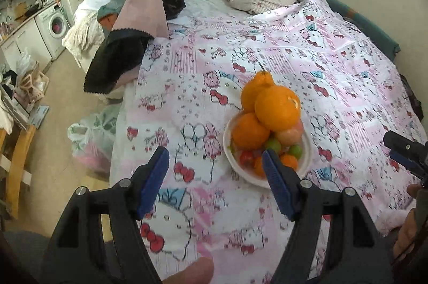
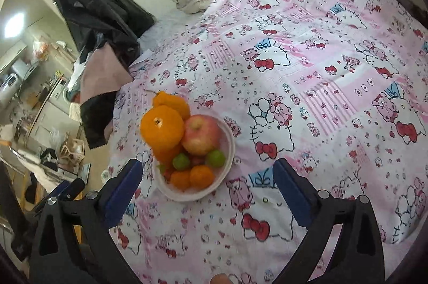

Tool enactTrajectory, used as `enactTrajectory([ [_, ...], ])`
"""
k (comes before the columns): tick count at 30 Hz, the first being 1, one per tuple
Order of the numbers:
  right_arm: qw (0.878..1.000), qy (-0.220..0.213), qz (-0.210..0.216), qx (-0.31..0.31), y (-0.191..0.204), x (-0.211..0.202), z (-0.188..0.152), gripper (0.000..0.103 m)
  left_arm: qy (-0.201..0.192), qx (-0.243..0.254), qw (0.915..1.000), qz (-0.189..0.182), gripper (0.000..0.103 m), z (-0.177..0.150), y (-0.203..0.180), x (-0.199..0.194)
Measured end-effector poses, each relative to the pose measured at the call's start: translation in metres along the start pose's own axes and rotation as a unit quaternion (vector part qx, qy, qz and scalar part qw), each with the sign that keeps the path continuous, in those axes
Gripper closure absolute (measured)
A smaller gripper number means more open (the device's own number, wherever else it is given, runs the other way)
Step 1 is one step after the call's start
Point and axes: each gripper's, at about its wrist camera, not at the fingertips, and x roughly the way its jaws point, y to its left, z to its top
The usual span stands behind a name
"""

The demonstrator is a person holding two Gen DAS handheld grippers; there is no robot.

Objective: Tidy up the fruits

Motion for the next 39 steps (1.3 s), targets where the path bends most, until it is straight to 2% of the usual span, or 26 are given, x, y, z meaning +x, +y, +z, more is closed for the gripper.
enactTrajectory([
  [4,1.000,-0.007,-0.008,-0.025,0.008,-0.015,-0.020,0.000,-0.010,-0.009,0.9992,-0.037,0.032,-0.018,0.006,-0.023],
  [9,0.998,-0.042,-0.016,-0.034,0.014,-0.025,-0.041,0.000,-0.033,-0.009,0.9987,-0.039,0.011,-0.037,0.007,-0.038],
  [12,0.997,-0.055,-0.048,-0.041,0.018,-0.021,-0.049,0.000,-0.036,-0.001,0.9991,-0.022,0.003,-0.041,0.000,-0.030],
  [15,0.992,-0.056,-0.075,-0.088,0.032,-0.014,-0.052,0.000,-0.046,0.006,0.9987,-0.023,0.001,-0.044,-0.003,-0.022],
  [17,0.989,-0.060,-0.082,-0.106,0.039,-0.012,-0.054,0.000,-0.040,0.006,0.9990,-0.017,0.001,-0.045,-0.004,-0.017],
  [21,0.985,-0.059,-0.091,-0.134,0.049,-0.008,-0.060,0.000,-0.028,-0.012,0.9989,-0.037,0.000,-0.046,-0.003,-0.013],
  [23,0.983,-0.062,-0.095,-0.148,0.053,-0.007,-0.062,0.000,-0.028,-0.006,0.9990,-0.034,0.000,-0.047,-0.004,-0.013],
  [26,0.981,-0.061,-0.099,-0.154,0.056,-0.004,-0.063,0.000,-0.033,0.000,0.9992,-0.023,0.000,-0.047,-0.006,-0.014],
  [39,0.981,-0.060,-0.105,-0.151,0.055,-0.003,-0.063,0.000,-0.032,0.008,0.9989,-0.032,0.000,-0.048,-0.012,-0.015],
])
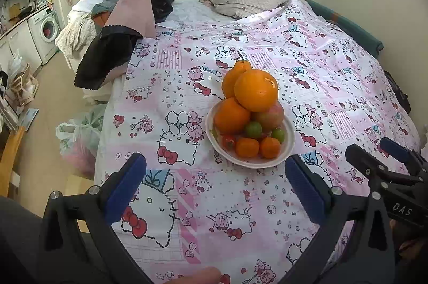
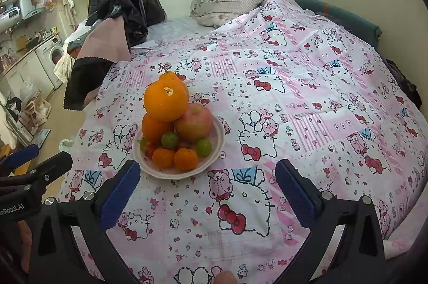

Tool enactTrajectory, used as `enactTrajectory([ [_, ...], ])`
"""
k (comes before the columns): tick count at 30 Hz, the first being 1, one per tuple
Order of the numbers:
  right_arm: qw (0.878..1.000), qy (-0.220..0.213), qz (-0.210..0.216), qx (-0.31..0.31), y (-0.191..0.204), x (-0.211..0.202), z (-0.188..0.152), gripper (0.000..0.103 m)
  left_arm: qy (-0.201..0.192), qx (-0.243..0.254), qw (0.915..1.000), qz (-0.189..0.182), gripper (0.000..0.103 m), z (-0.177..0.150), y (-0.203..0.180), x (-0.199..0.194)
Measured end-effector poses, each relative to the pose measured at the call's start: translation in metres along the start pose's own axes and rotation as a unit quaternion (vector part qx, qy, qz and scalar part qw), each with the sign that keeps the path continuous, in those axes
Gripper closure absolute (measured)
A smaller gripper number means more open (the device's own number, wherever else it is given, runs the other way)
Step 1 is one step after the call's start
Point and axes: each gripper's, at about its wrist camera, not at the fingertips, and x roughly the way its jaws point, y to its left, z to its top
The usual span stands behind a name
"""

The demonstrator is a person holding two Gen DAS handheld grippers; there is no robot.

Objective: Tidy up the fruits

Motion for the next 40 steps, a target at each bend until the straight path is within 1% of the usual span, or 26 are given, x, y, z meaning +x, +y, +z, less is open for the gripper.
enactTrajectory([
  [29,1.000,-0.001,0.001,0.000,-0.0006,-0.0006,0.0006,0.000,-0.002,-0.001,1.0000,0.000,0.000,0.0006,-0.0005,-0.0018],
  [40,1.000,-0.007,0.001,-0.006,0.0040,-0.0047,0.0021,0.000,-0.001,-0.002,1.0000,-0.003,0.000,0.0014,-0.0017,-0.0042],
])
